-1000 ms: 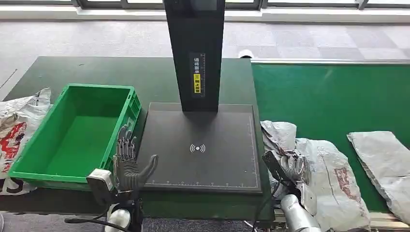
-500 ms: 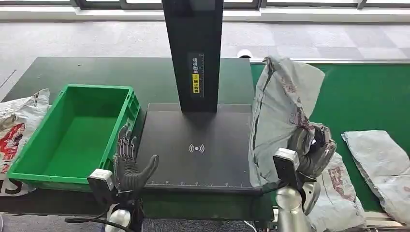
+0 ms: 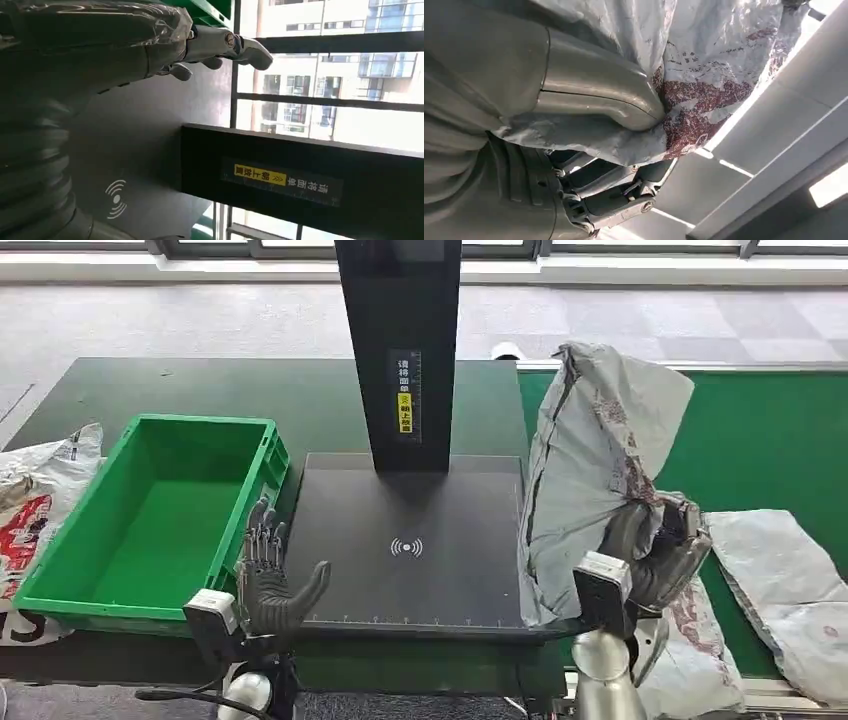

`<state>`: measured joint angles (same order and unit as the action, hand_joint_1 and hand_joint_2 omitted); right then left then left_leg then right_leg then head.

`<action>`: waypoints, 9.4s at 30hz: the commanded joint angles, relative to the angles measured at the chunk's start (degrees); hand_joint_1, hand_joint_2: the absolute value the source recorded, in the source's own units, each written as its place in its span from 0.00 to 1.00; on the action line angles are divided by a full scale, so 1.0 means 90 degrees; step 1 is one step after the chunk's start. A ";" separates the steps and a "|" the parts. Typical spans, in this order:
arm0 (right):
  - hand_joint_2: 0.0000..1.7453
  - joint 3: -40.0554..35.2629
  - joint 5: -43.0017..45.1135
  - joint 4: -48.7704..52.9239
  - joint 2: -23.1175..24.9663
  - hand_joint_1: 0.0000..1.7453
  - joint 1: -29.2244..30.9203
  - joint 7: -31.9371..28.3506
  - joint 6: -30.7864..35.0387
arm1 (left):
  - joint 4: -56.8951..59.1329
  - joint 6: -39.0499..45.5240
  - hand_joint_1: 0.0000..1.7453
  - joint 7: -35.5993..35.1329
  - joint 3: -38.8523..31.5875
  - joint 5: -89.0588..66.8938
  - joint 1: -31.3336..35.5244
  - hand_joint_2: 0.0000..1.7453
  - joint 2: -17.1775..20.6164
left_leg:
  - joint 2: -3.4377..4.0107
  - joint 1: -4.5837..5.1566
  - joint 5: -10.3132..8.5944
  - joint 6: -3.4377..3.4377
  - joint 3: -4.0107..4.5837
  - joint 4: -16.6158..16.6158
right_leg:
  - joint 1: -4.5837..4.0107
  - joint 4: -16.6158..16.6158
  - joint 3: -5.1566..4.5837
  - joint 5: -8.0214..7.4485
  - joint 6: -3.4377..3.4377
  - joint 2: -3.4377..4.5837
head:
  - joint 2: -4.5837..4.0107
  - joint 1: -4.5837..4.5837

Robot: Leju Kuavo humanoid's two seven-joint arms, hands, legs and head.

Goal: Moved the parcel from conveyor to table for the left to box.

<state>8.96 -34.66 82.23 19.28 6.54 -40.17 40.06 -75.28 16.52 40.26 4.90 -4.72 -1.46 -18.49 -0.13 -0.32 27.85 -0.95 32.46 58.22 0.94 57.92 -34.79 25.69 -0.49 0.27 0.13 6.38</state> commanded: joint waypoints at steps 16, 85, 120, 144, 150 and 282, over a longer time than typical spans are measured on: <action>1.00 -0.0423 0.0067 -0.0281 -0.0097 1.00 -0.0026 0.0019 -0.0023 | 0.0331 -0.0037 0.00 -0.0029 -0.0176 0.0008 0.0307 1.00 0.0063 | -0.0004 -0.0002 -0.0003 0.0000 -0.0020 -0.0015 | -0.0003 -0.0015 0.0022 -0.0002 0.0006 -0.0009 | 0.0000 0.0000; 1.00 -0.2777 -0.0691 -0.4318 -0.0040 0.00 0.1364 0.0376 -0.0011 | 0.0523 0.0019 0.00 -0.0029 -0.0158 0.0101 0.0577 1.00 0.0152 | 0.0000 -0.0010 -0.0010 -0.0007 -0.0022 -0.0017 | -0.0012 -0.0016 0.0025 -0.0008 0.0014 -0.0004 | 0.0000 0.0000; 1.00 -0.2870 0.1225 0.1303 0.0080 0.00 -0.0061 0.0019 -0.0007 | 0.4694 0.1020 0.00 -0.0668 0.2863 -0.0324 0.3369 1.00 -0.0168 | -0.0040 0.0001 -0.0013 -0.0006 -0.0009 -0.0001 | 0.0000 -0.0004 0.0018 -0.0004 0.0007 -0.0041 | 0.0000 0.0002; 1.00 -0.3036 0.1316 0.0995 0.0080 0.00 -0.0009 0.0019 -0.0007 | 0.5500 0.1340 0.00 -0.3075 0.5685 -0.1074 0.3761 1.00 -0.0168 | -0.0007 -0.0002 -0.0008 -0.0009 -0.0028 -0.0013 | -0.0003 -0.0013 0.0028 -0.0009 0.0011 -0.0003 | 0.0000 0.0002; 1.00 -0.3036 0.1316 0.0995 0.0080 0.00 -0.0009 0.0019 -0.0007 | 0.5500 0.1340 0.00 -0.3075 0.5685 -0.1074 0.3761 1.00 -0.0168 | -0.0004 -0.0003 -0.0009 -0.0008 -0.0030 -0.0016 | -0.0004 -0.0016 0.0029 -0.0011 0.0012 -0.0001 | 0.0000 0.0002; 1.00 -0.2862 0.1470 0.1288 0.0080 0.00 -0.0449 0.0019 -0.0007 | 0.2621 0.2608 1.00 -0.2921 -0.6565 -0.8677 0.3961 1.00 0.0920 | 0.0018 -0.0025 -0.0011 -0.0030 -0.0040 -0.0013 | -0.0029 0.0000 0.0032 -0.0009 0.0022 0.0021 | 0.0000 -0.0002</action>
<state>-15.10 -21.75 96.61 18.32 4.25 -40.04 40.09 -55.06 40.13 13.88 -48.87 -82.79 31.20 -10.86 0.02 -0.54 27.75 -1.24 32.19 58.18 0.69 57.98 -34.57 25.61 -0.32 0.48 0.13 6.36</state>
